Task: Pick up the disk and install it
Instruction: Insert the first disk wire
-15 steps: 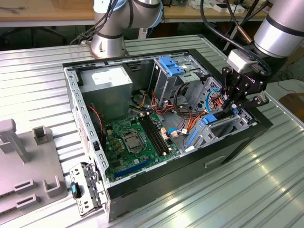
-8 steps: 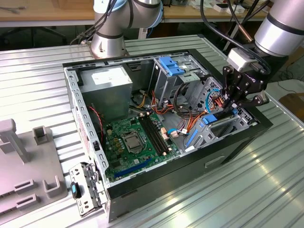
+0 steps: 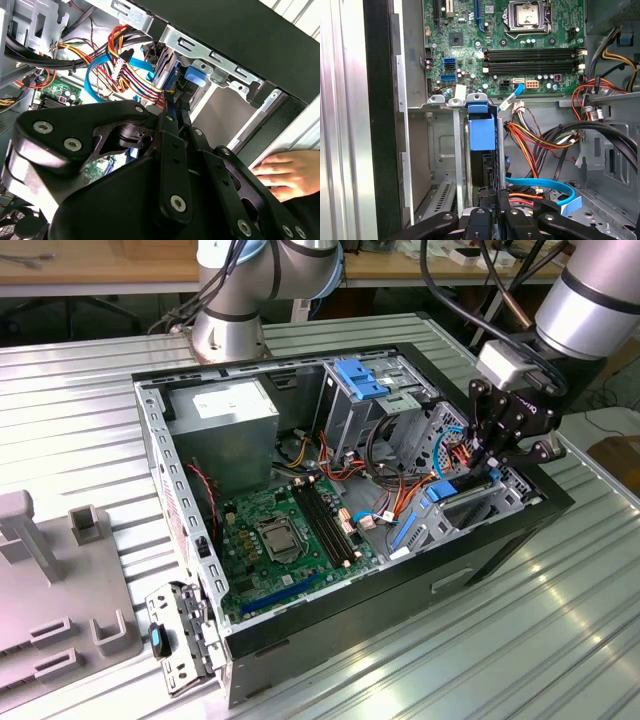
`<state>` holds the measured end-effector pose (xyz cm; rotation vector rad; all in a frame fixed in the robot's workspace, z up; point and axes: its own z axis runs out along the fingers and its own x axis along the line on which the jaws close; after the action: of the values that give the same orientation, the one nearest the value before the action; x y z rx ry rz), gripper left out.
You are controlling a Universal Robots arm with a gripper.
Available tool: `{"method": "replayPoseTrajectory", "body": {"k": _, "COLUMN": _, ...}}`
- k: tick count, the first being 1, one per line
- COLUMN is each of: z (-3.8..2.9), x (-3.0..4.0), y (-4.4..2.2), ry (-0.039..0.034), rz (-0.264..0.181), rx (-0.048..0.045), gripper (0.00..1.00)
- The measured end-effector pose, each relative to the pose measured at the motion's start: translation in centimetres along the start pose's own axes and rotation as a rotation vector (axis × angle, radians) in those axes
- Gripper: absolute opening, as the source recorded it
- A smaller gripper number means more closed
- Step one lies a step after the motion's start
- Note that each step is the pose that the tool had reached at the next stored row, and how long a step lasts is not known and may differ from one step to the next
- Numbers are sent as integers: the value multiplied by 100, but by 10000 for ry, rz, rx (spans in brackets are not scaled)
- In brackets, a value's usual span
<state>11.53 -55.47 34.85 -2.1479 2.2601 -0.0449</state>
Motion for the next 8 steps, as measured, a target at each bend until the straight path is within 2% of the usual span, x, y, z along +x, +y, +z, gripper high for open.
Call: {"method": "replayPoseTrajectory", "body": {"k": 8, "z": 31, "x": -3, "y": 1, "ry": 2, "rz": 0, "rx": 0, "gripper": 16}}
